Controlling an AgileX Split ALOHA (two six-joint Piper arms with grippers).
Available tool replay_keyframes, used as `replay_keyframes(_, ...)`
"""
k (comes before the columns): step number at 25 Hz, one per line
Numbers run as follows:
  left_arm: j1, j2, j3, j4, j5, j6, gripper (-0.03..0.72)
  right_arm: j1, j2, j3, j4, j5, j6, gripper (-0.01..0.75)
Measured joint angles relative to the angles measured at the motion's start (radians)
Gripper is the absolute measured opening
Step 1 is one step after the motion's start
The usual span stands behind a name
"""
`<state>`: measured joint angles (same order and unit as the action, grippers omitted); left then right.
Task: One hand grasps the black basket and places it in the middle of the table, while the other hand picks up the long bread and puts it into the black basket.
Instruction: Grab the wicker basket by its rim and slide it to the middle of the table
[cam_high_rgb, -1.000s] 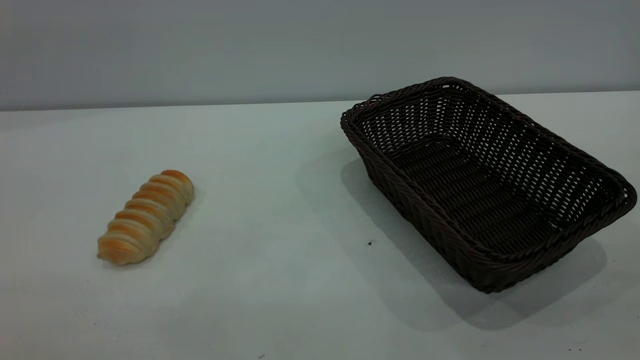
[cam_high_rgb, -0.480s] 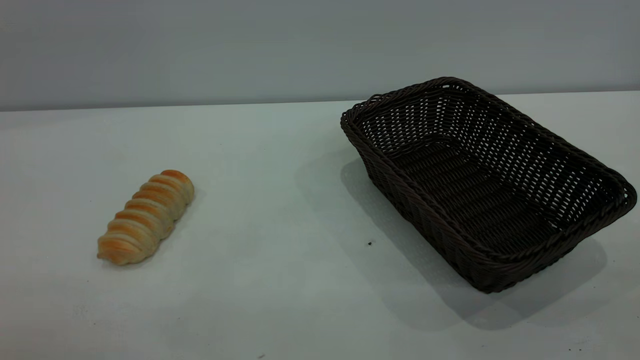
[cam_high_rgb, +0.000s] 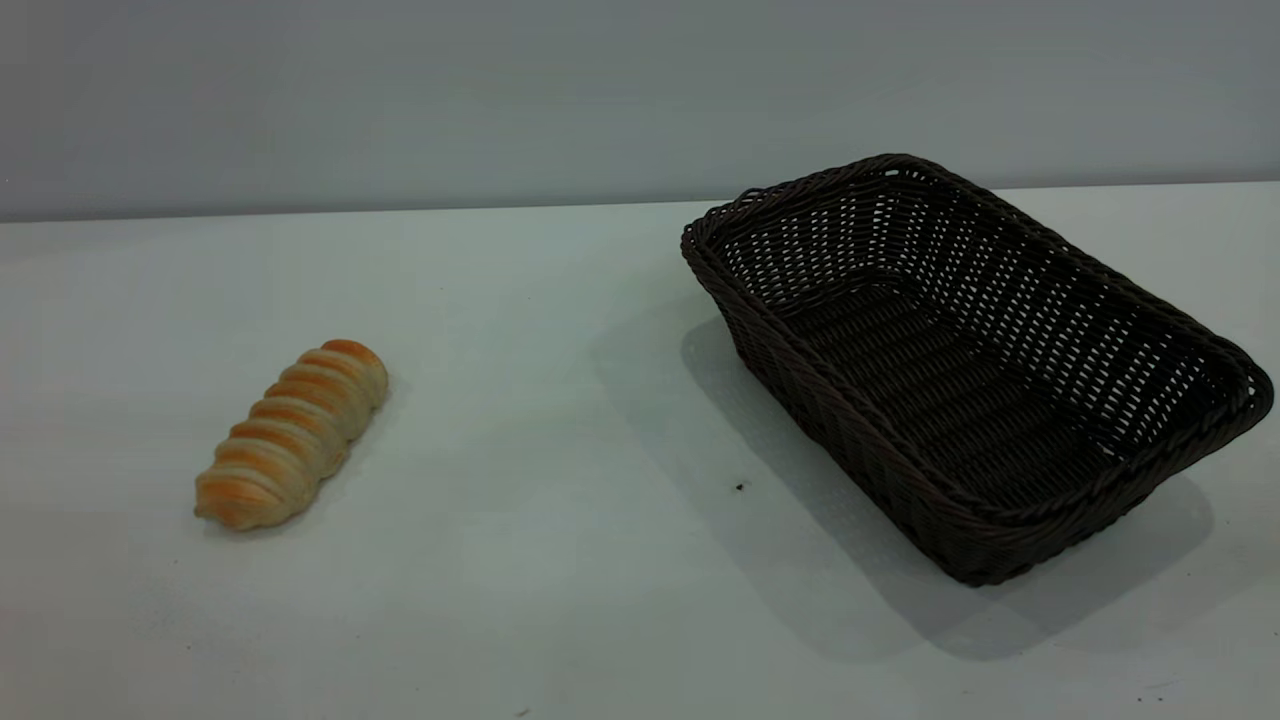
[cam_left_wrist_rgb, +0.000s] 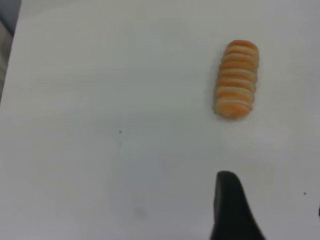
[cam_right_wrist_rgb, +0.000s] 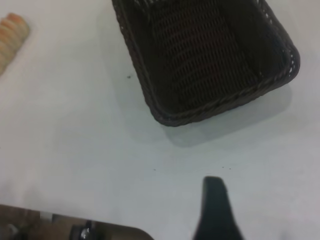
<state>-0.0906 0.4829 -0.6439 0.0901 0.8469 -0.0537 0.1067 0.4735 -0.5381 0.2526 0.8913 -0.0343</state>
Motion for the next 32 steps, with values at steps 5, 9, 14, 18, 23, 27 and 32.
replay_keyframes(5, 0.000, 0.287, -0.101, -0.028, -0.095, 0.009, 0.532, 0.000, 0.244, -0.002, 0.056, -0.084, -0.004, 0.588)
replay_keyframes(9, 0.000, 0.416, -0.144, -0.074, -0.161, 0.067, 0.533, 0.000, 0.430, -0.002, 0.163, -0.173, -0.029, 0.588)
replay_keyframes(14, 0.000, 0.477, -0.148, -0.139, -0.209, 0.161, 0.533, 0.000, 0.677, -0.003, 0.310, -0.321, -0.019, 0.588)
replay_keyframes(18, 0.000, 0.481, -0.151, -0.168, -0.214, 0.187, 0.533, 0.000, 0.863, -0.003, 0.369, -0.429, 0.046, 0.588)
replay_keyframes(23, 0.000, 0.482, -0.151, -0.173, -0.223, 0.190, 0.533, -0.002, 1.023, -0.004, 0.449, -0.512, 0.064, 0.588)
replay_keyframes(27, 0.000, 0.482, -0.151, -0.173, -0.229, 0.192, 0.533, -0.004, 1.113, -0.008, 0.528, -0.590, 0.064, 0.588)
replay_keyframes(32, 0.000, 0.484, -0.151, -0.173, -0.229, 0.192, 0.533, -0.008, 1.192, -0.024, 0.605, -0.640, 0.028, 0.576)
